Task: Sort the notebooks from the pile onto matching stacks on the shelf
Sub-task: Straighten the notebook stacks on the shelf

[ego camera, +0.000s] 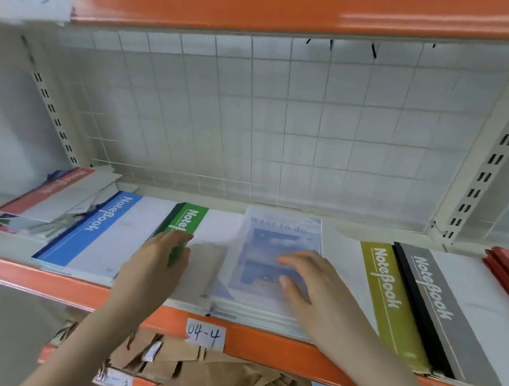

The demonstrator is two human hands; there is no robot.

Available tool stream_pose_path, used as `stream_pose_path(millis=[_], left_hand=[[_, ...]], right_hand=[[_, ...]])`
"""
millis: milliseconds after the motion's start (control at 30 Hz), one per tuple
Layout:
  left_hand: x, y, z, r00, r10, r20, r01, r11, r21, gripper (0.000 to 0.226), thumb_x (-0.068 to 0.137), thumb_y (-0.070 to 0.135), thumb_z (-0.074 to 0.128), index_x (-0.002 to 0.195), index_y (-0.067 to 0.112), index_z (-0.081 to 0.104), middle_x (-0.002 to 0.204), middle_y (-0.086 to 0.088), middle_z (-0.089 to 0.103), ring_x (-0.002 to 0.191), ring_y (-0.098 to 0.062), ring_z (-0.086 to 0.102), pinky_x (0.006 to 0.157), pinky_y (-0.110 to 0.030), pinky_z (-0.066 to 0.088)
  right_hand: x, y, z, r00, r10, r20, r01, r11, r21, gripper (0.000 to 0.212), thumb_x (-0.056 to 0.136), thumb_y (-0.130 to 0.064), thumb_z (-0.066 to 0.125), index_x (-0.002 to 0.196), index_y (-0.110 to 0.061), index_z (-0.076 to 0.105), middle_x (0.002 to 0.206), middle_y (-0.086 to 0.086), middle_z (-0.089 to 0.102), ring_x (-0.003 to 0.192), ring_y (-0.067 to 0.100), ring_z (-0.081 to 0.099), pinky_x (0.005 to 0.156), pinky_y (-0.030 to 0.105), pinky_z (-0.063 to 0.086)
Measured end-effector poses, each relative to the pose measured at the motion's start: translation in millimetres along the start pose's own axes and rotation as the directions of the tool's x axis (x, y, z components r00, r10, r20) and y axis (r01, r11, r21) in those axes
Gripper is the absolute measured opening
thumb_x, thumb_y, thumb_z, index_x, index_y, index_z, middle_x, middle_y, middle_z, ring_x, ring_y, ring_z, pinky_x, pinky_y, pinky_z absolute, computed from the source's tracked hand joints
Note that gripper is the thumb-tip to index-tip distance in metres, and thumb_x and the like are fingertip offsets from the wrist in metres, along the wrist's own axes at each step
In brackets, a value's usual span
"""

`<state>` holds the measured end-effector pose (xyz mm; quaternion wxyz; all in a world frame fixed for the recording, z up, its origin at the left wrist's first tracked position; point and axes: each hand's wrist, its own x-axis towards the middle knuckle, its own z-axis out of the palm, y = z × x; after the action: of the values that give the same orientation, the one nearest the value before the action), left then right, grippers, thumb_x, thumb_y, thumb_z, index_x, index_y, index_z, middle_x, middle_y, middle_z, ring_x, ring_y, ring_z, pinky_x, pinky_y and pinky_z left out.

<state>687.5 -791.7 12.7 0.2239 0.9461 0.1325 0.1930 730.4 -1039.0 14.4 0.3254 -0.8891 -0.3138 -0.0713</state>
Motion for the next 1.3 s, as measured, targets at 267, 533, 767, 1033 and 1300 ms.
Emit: stream_pose_path(millis=[267, 533, 767, 1033, 1300], left_hand=[[-20, -76, -33, 0.987, -0.016, -0.162, 0.031, 0.996, 0.088, 0.023, 0.093, 0.012, 0.057, 0.114, 0.015, 0.066, 0.112, 0.000, 0.067, 0.100, -0.022, 0.062, 0.079, -0.030, 0.047], [-20, -165, -66, 0.980, 0.193, 0.040, -0.195, 0.928, 0.317, 0.049, 0.085, 0.062, 0.045, 0.118, 0.028, 0.059, 0.120, 0.005, 0.061, 0.113, -0.017, 0.053, 0.087, -0.041, 0.050], [17, -192, -94, 0.933, -0.327, 0.150, 0.359, 0.881, -0.309, 0.037, 0.097, 0.035, 0.043, 0.122, 0.012, 0.057, 0.113, -0.003, 0.060, 0.107, -0.017, 0.057, 0.080, -0.014, 0.045], [77, -193, -106, 0.736, -0.415, 0.534, 0.579, 0.795, -0.180, 0.036, 0.096, 0.046, 0.048, 0.099, 0.011, 0.055, 0.098, -0.006, 0.065, 0.087, -0.018, 0.062, 0.069, -0.027, 0.050], [94, -202, -99, 0.673, -0.271, 0.688, 0.686, 0.578, -0.443, 0.045, 0.080, 0.049, 0.069, 0.114, 0.023, 0.055, 0.102, -0.004, 0.074, 0.098, -0.022, 0.070, 0.098, -0.046, 0.049]], right_hand=[[56, -67, 47, 0.996, -0.052, 0.075, 0.050, 0.998, 0.031, 0.030, 0.100, -0.030, 0.038, 0.128, -0.031, 0.050, 0.127, -0.021, 0.046, 0.110, -0.003, 0.048, 0.089, 0.020, 0.042], [95, -124, 110, 0.958, -0.138, 0.249, 0.156, 0.986, -0.054, 0.035, 0.099, -0.035, 0.038, 0.133, -0.028, 0.045, 0.132, -0.012, 0.043, 0.118, 0.006, 0.043, 0.095, 0.023, 0.042], [108, -158, 137, 0.890, -0.141, 0.433, 0.295, 0.903, -0.312, 0.060, 0.092, -0.057, 0.040, 0.143, -0.029, 0.025, 0.147, -0.005, 0.025, 0.137, 0.017, 0.019, 0.109, 0.033, 0.025], [113, -168, 147, 0.902, -0.038, 0.431, 0.233, 0.882, -0.410, 0.063, 0.090, -0.058, 0.041, 0.144, -0.032, 0.022, 0.152, -0.003, 0.017, 0.139, 0.018, 0.017, 0.111, 0.036, 0.018], [109, -170, 148, 0.907, 0.032, 0.419, 0.107, 0.946, -0.304, 0.069, 0.087, -0.065, 0.043, 0.145, -0.038, 0.018, 0.154, -0.013, 0.010, 0.141, 0.007, 0.004, 0.113, 0.031, 0.009]])
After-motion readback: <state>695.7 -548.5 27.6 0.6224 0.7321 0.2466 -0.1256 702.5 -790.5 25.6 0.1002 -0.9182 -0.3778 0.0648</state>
